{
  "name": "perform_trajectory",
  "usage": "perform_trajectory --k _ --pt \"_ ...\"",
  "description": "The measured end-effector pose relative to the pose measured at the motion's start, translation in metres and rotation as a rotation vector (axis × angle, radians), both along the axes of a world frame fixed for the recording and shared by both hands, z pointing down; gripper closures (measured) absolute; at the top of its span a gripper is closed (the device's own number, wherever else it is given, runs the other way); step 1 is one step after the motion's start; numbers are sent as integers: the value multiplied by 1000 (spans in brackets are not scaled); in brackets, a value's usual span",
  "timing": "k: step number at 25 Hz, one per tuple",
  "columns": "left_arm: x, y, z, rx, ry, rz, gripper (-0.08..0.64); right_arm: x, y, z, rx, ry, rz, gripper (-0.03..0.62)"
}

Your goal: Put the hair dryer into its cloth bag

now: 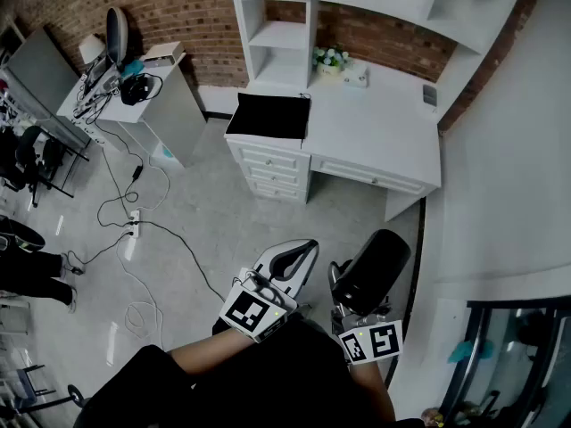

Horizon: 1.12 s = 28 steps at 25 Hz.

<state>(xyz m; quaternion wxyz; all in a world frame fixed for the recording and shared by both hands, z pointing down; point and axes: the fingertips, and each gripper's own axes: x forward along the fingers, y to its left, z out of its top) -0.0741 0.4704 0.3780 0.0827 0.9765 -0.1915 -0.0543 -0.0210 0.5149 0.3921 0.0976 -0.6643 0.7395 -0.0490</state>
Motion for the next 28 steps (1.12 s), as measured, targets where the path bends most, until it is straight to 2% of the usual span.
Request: perform_trajectory --k 6,15,19,22,28 --pt "6 9 8 13 -13 -11 543 12 12 1 17 -29 -21 313" --pt "-1 1 38 -16 -88 -60 543 28 23 13 5 -69 -2 311" --pt "-2 -22 35 3 -91 -73 543 36 11 15 -4 -71 6 311" --pt "0 -48 49 -5 -112 -53 543 41 -1 19 -9 -48 47 311" --pt "28 -99 74 -46 -102 -28 543 70 -41 35 -62 -65 97 311"
